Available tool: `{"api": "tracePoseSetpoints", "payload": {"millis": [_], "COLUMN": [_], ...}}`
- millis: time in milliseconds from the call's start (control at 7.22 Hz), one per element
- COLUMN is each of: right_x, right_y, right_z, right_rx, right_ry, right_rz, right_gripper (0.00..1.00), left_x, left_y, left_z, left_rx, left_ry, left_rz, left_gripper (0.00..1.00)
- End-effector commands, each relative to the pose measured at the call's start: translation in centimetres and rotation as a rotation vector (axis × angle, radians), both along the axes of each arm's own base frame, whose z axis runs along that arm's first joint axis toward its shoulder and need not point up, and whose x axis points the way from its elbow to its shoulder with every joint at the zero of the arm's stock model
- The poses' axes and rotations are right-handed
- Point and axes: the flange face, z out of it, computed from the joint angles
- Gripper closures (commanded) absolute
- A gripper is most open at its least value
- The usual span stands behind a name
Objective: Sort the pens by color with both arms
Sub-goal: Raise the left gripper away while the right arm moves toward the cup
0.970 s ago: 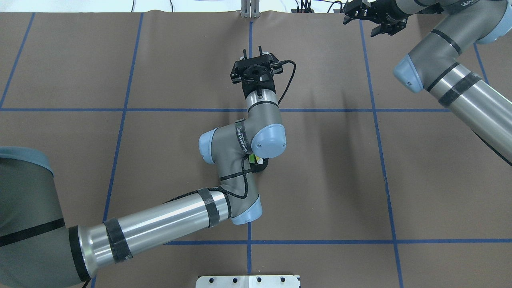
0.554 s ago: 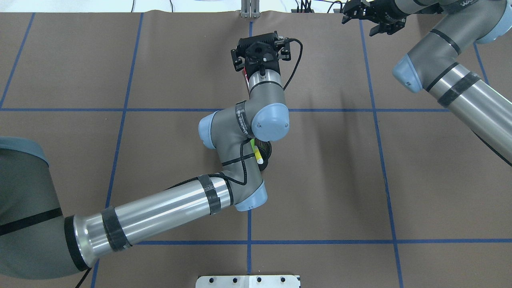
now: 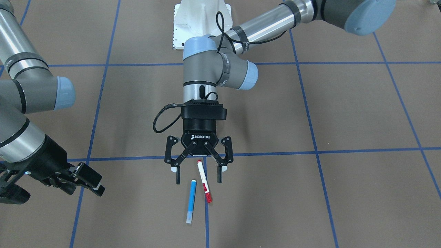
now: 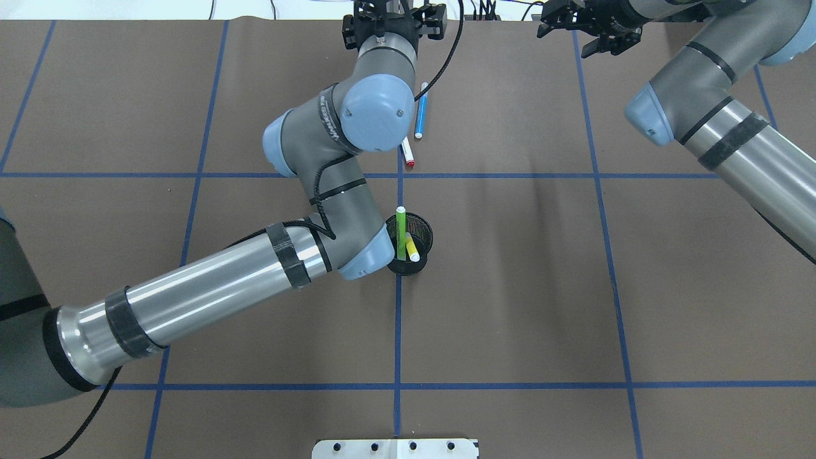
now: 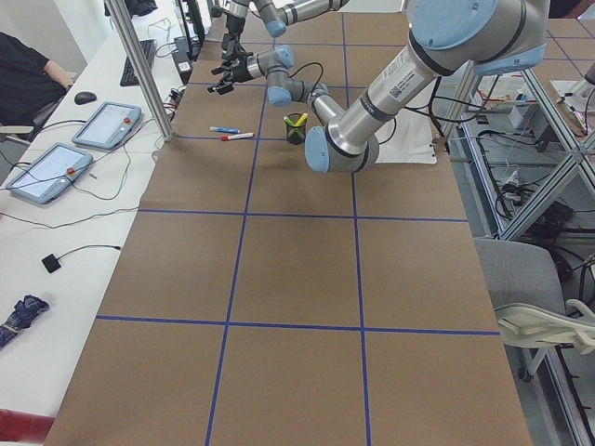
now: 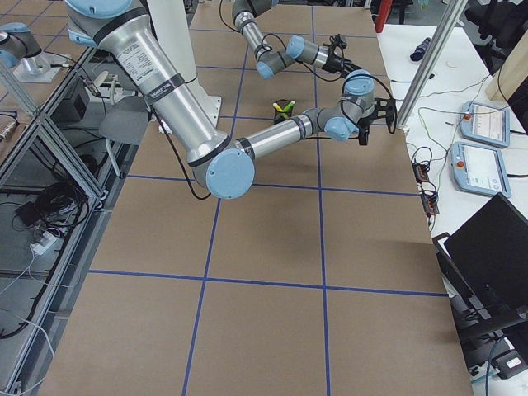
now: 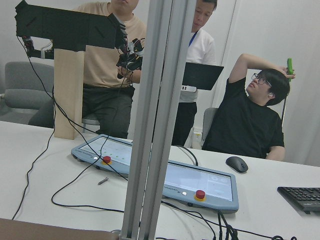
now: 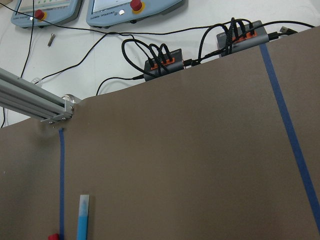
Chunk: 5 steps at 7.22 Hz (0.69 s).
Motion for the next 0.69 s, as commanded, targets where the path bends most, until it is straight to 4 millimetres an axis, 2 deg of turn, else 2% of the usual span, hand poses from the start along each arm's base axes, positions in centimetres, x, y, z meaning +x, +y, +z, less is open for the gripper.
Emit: {"api": "tracePoseSetpoints", "payload": {"millis": [0,139,277,554], "right_x": [-0.2,-1.2,-2.4,-5.9], "right_y": [2.3,4.6,6.4,8.7], "right_z": [-3.6,-5.9,-7.3,-7.2], "right_rx": [-0.091,-0.138,-0.180,-0.282], "right_ry": [-0.003,0.009,0.017,0.030], "right_rz": [-0.082,-0.124,-0.168,-0.274], "right_gripper": [0.00,0.00,0.00,0.00], "left_x": [-4.5,-7.8,-10.4,-14.7], "left_y": [-3.4,-5.2,-6.2,-7.6], "left_z": [2.6,5.2,7.6,12.6], "left_rx": [-0.064,-0.106,-0.140,-0.178], "left_ry": [-0.012,0.000,-0.014,-0.069], "left_rz": [0.105,0.171,0.251,0.340], "left_gripper": [0.00,0.00,0.00,0.00]}}
